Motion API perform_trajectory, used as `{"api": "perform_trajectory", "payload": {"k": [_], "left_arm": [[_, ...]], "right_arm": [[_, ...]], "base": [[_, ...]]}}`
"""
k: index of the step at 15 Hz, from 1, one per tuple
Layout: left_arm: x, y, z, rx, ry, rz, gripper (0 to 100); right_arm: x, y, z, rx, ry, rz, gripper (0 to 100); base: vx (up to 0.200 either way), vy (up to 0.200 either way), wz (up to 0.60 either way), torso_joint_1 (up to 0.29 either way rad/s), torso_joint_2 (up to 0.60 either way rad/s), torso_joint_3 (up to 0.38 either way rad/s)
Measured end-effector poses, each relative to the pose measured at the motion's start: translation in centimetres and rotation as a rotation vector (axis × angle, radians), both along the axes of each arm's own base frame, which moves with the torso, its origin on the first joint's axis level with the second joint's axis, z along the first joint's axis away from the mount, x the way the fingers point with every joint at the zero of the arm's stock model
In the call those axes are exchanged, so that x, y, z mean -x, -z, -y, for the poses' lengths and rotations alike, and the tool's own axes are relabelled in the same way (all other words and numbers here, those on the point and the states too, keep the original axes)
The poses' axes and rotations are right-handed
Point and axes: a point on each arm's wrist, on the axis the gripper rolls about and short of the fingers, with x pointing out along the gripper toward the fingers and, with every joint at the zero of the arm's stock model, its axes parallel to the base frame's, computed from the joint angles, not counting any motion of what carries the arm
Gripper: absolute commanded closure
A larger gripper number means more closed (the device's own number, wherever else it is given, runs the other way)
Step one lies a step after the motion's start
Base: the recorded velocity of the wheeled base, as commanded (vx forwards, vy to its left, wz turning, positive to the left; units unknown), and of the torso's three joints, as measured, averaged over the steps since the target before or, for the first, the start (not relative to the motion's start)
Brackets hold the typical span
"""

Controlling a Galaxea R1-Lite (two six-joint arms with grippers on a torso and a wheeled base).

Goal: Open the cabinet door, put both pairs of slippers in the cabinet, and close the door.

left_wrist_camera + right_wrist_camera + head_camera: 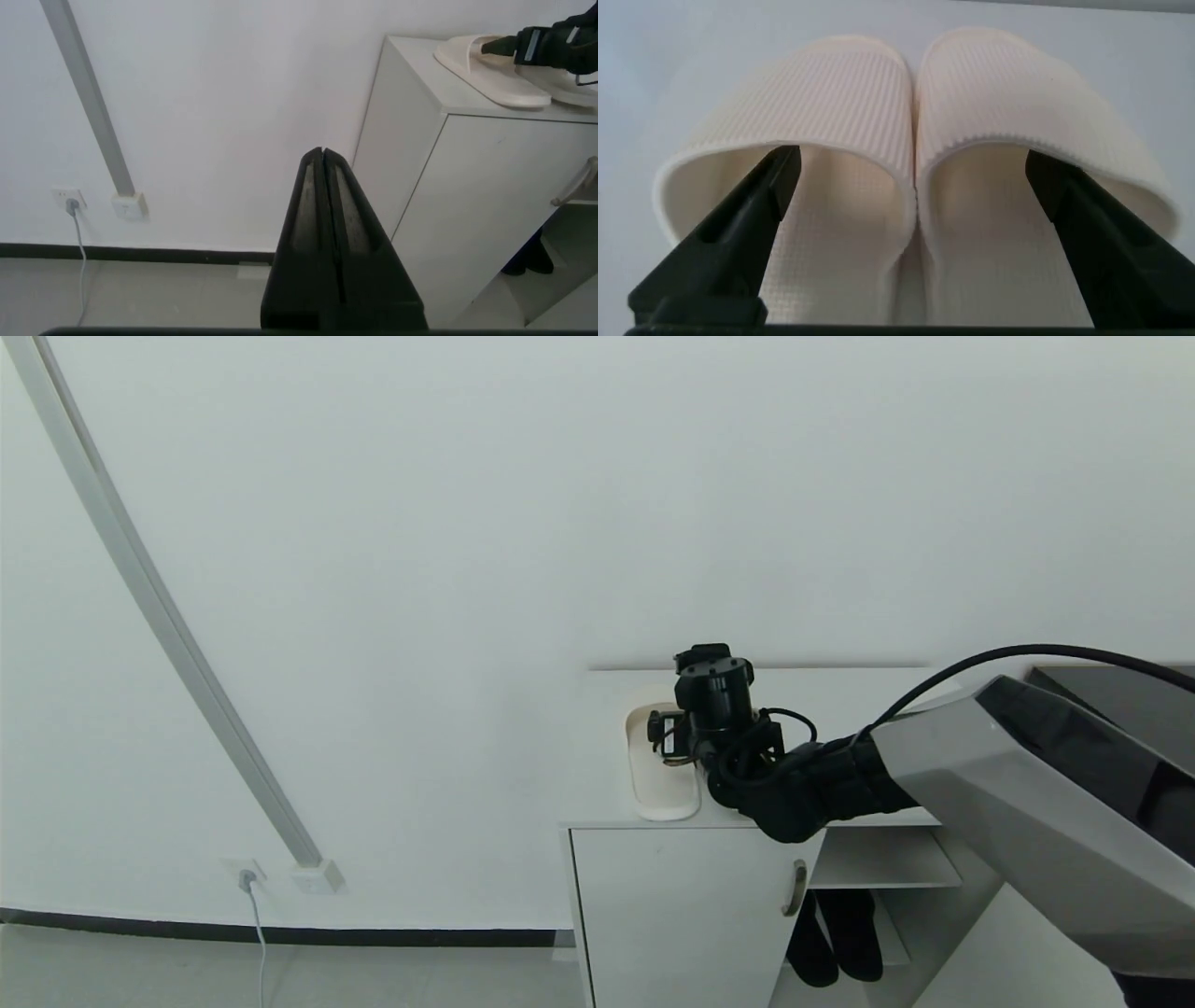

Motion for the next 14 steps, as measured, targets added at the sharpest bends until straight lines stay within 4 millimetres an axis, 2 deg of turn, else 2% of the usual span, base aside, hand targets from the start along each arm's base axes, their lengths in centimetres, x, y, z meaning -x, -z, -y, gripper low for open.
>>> {"api": "perform_trajectory", "payload": {"k": [1,2,10,14], "left_arm": [[0.0,0.0,0.0,0.0,0.0,0.0,100],[0.0,0.0,0.0,0.0,0.0,0.0,100],[0.0,0.0,0.0,0.002,-0.001,0.0,100],[0.0,0.0,0.0,0.002,-0.002,0.0,100]], "right_arm": [[-0.3,0.3,0.0,0.001,0.002,-0.002,0],[-0.5,0.6,0.0,0.003,0.004,-0.004,100],[-0.5,0.9,-0.4,0.011,-0.002,-0.006,100],[0.8,-0.6,-0.1,0.011,-0.05,-0.002,100]], "base": [[0.0,0.0,0.0,0.0,0.0,0.0],[0.0,0.0,0.0,0.0,0.0,0.0],[0.0,0.0,0.0,0.0,0.0,0.0],[0.0,0.0,0.0,0.0,0.0,0.0]]}}
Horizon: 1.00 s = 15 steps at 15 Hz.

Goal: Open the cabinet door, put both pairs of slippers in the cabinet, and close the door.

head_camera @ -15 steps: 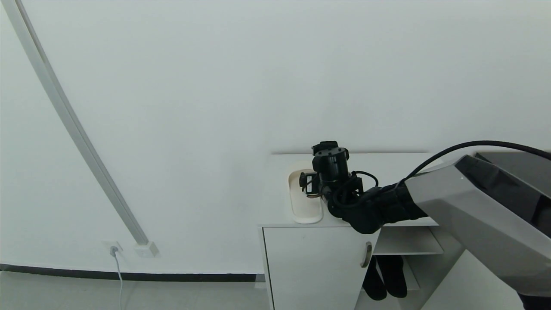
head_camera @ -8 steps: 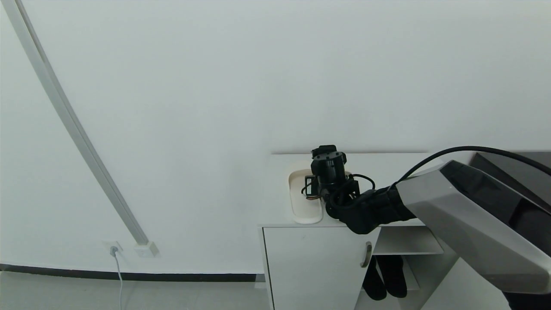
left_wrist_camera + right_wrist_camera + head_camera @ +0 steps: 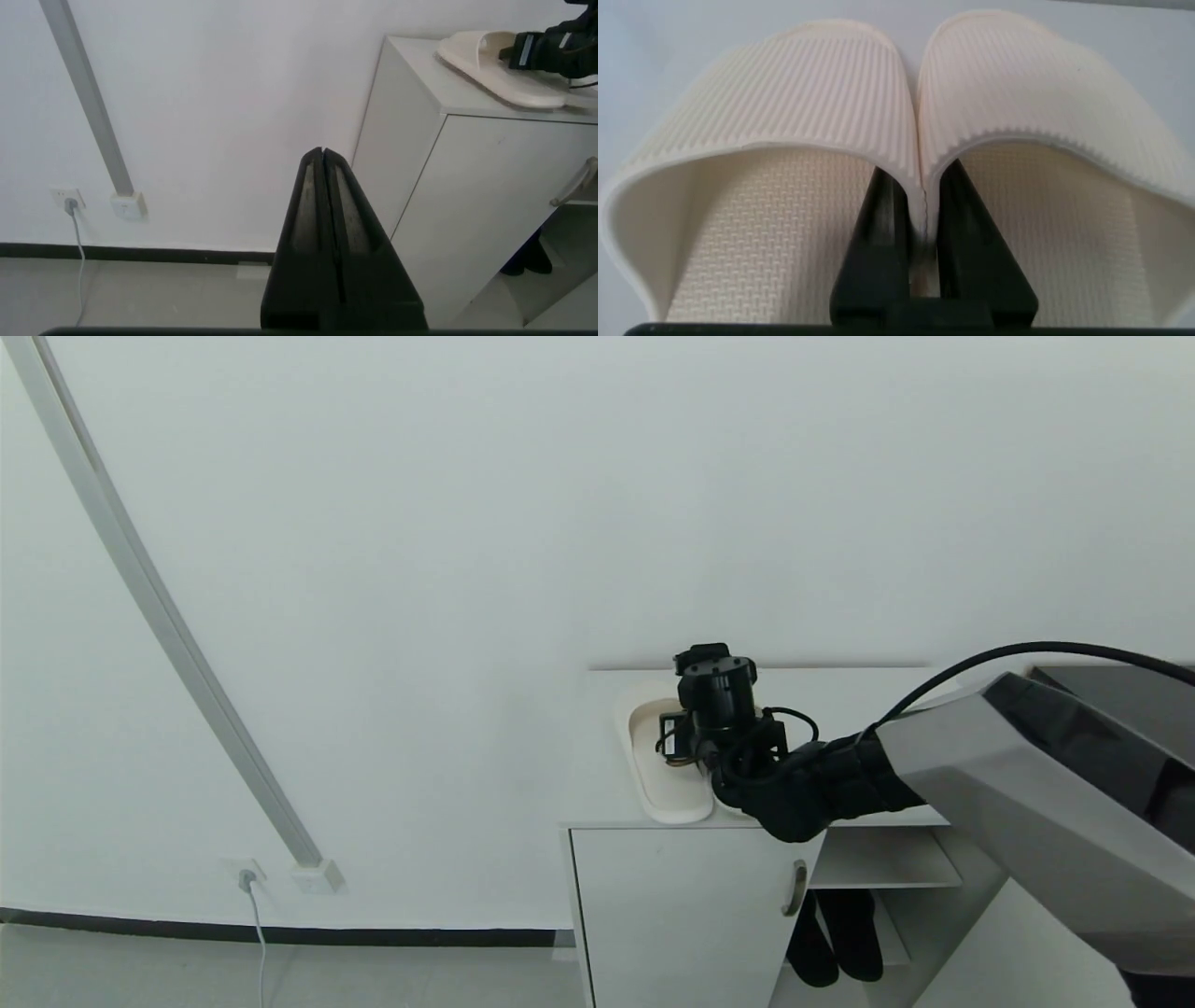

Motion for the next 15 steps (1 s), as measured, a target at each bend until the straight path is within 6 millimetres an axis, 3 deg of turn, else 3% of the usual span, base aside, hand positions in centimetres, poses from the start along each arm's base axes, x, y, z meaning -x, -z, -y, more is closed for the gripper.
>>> {"api": "perform_trajectory", "payload": {"k": [3,9,11,15], "left_arm": [[0.0,0.0,0.0,-0.001,-0.002,0.0,100],[0.0,0.0,0.0,0.0,-0.003,0.0,100],[0.0,0.0,0.0,0.001,-0.003,0.0,100],[0.0,0.0,0.0,0.003,-0.002,0.0,100]], "right_arm": [[3.9,-1.3,1.9,0.015,-0.138,-0.046,100],[14.6,-3.8,7.7,0.032,-0.465,-0.059,100],[16.4,-4.6,8.7,0.023,-0.499,-0.041,100],[17.1,-4.9,9.0,0.019,-0.504,-0.03,100]], "base": [[0.0,0.0,0.0,0.0,0.0,0.0],[0.0,0.0,0.0,0.0,0.0,0.0],[0.0,0.0,0.0,0.0,0.0,0.0],[0.0,0.0,0.0,0.0,0.0,0.0]]}}
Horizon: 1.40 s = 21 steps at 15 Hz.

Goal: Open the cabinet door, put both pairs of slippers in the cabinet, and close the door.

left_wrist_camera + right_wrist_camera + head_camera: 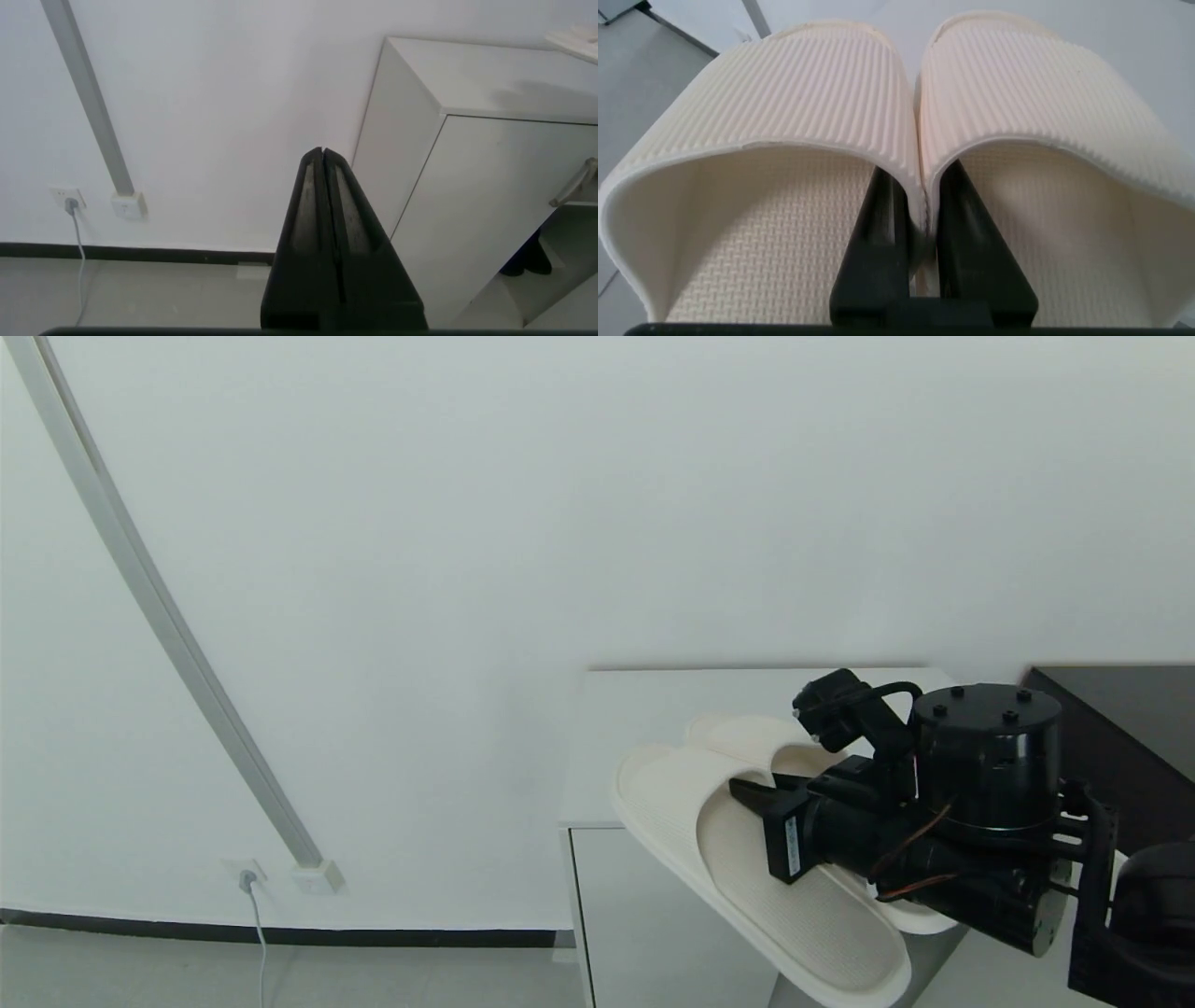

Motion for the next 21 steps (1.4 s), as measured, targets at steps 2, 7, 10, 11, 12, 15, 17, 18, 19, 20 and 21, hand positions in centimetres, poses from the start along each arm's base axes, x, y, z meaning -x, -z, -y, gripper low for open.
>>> {"api": "perform_trajectory", "payload": {"k": [2,7,10,11,12,15,17,18,19,20,21], "left_arm": [[0.0,0.0,0.0,0.002,0.001,0.0,100],[0.0,0.0,0.0,0.004,0.005,0.001,100],[0.0,0.0,0.0,0.006,0.005,0.0,100],[0.0,0.0,0.0,0.006,0.006,0.001,100],[0.0,0.0,0.0,0.006,0.006,0.0,100],[0.0,0.0,0.0,0.006,0.006,0.001,100],[0.0,0.0,0.0,0.006,0.007,0.0,100],[0.0,0.0,0.0,0.006,0.006,0.0,100],[0.0,0.0,0.0,0.006,0.006,0.001,100],[0.0,0.0,0.0,0.006,0.006,0.001,100],[0.0,0.0,0.0,0.006,0.006,0.0,100]], "right_arm": [[0.1,0.1,-0.1,0.002,-0.003,-0.002,100],[0.2,0.4,-0.3,0.009,-0.009,-0.01,100],[0.2,0.6,-0.5,0.012,-0.012,-0.013,100],[0.1,0.6,-0.5,0.013,-0.01,-0.014,100],[0.0,0.8,-0.5,0.016,-0.009,-0.017,100],[-0.1,1.1,-0.8,0.023,-0.012,-0.023,100],[-0.2,1.4,-0.9,0.031,-0.013,-0.032,100],[-0.1,1.6,-1.1,0.034,-0.017,-0.034,100],[0.0,1.6,-1.3,0.029,-0.024,-0.029,100],[0.0,1.7,-1.4,0.031,-0.027,-0.03,100],[0.0,1.8,-1.4,0.034,-0.029,-0.033,100]], "base": [[0.0,0.0,0.0,0.0,0.0,0.0],[-0.2,0.0,0.0,0.007,0.0,0.001],[-0.2,0.0,0.0,-0.004,0.0,0.004],[-0.2,0.0,0.0,0.002,0.0,0.007],[0.0,0.0,0.0,0.0,0.0,0.0],[0.0,0.0,0.0,0.0,0.0,0.0],[0.0,0.0,0.0,0.0,0.0,0.0],[0.0,0.0,0.0,0.0,0.0,0.0],[0.0,0.0,0.0,0.0,0.0,0.0],[0.0,0.0,0.0,0.0,0.0,0.0],[0.0,0.0,0.0,0.0,0.0,0.0]]}}
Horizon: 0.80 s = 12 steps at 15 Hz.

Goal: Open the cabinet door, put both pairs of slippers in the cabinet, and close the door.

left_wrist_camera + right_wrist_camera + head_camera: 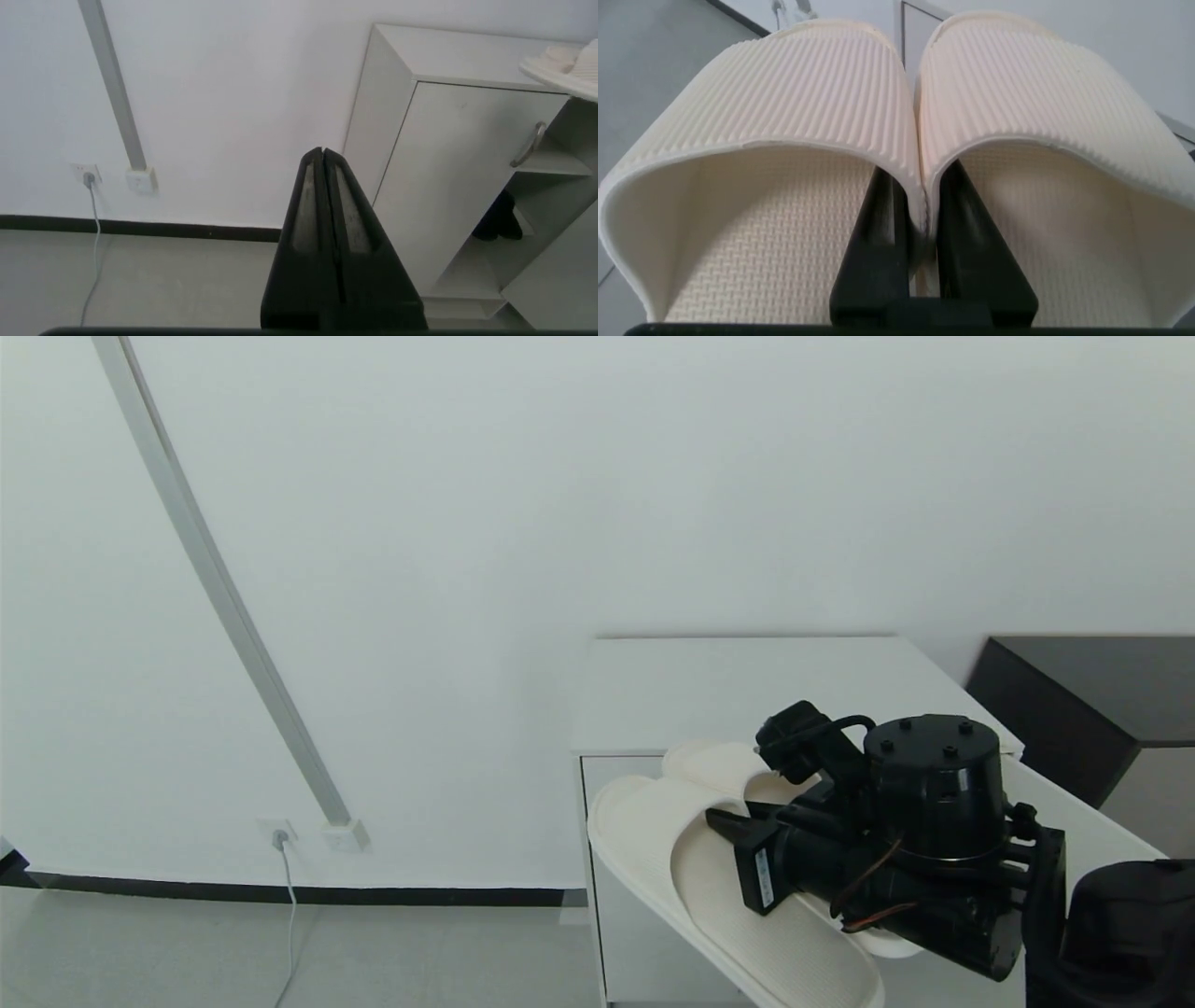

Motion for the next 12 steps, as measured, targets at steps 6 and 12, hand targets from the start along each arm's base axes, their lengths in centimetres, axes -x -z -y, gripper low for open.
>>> {"api": "perform_trajectory", "payload": {"k": [6,12], "left_arm": [[0.0,0.0,0.01,-0.002,0.001,0.0,100],[0.0,0.0,0.0,-0.002,-0.001,0.0,100]], "right_arm": [[0.01,0.25,0.05,0.008,0.005,-0.003,100],[-0.05,0.24,0.06,0.006,0.022,0.005,100]], "base": [[0.0,-0.033,0.0,0.0,0.0,0.0],[0.0,-0.2,0.0,0.002,0.0,0.003]]}}
